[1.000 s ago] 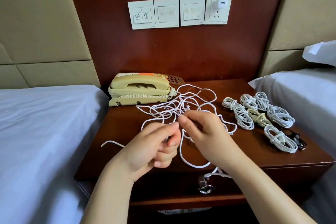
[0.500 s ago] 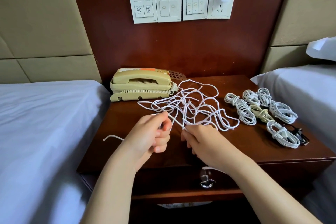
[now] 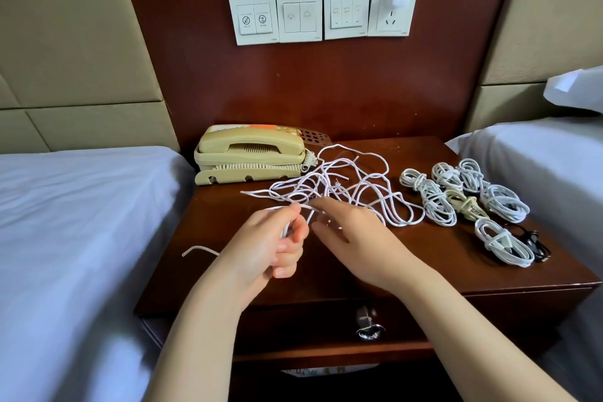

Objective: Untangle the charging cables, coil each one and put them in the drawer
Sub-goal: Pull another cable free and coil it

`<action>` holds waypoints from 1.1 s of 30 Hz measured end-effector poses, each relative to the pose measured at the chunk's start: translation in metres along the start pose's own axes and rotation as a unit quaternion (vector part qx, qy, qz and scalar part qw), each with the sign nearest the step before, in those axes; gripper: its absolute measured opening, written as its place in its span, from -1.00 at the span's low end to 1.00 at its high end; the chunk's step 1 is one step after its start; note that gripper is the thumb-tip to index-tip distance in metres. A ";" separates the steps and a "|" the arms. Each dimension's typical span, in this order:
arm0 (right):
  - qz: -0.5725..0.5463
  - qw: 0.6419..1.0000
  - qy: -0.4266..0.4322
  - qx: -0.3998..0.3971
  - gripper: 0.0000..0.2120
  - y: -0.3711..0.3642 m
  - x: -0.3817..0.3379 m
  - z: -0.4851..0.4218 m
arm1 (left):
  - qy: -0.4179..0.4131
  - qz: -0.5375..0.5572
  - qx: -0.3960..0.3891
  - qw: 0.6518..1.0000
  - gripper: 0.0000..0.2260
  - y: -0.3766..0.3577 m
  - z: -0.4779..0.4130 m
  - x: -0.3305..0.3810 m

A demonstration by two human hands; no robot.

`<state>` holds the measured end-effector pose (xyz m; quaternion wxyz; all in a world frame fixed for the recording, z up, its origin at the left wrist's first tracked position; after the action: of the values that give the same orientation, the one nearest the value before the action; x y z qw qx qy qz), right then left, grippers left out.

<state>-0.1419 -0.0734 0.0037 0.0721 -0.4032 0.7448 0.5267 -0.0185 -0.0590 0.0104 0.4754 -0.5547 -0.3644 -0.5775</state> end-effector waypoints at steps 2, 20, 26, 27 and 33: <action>-0.028 0.999 0.027 0.037 -0.75 0.007 -0.015 0.000 | -0.019 -0.002 -0.024 1.000 -0.56 0.001 0.004 0.006; -0.323 0.944 0.050 -0.037 -0.81 0.015 -0.070 0.008 | 0.037 0.201 -0.387 0.899 -0.65 -0.006 0.036 0.016; -0.353 0.935 0.007 0.012 -0.64 0.008 -0.063 0.006 | 0.020 0.143 -0.296 0.944 -0.73 -0.003 0.028 0.013; -0.357 0.934 0.001 0.018 -0.63 0.007 -0.063 0.006 | 0.011 0.121 -0.266 0.956 -0.74 0.000 0.028 0.013; -0.281 0.957 -0.016 0.068 -0.66 0.009 -0.064 0.006 | -0.033 0.105 -0.210 0.971 -0.65 0.000 0.031 0.025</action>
<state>-0.1069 -0.0337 0.0420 0.2570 -0.5819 0.6342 0.4396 -0.0080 -0.0328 0.0387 0.3940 -0.6960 -0.1899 -0.5695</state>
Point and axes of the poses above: each hand's wrist, its own z-axis away from the middle knuckle, its own y-axis out of the back of the hand, x = y × z, the point moved 5 cm from there along -z, towards the middle knuckle, and after that the axes turned 3 degrees about x, right-handed, at the moved point
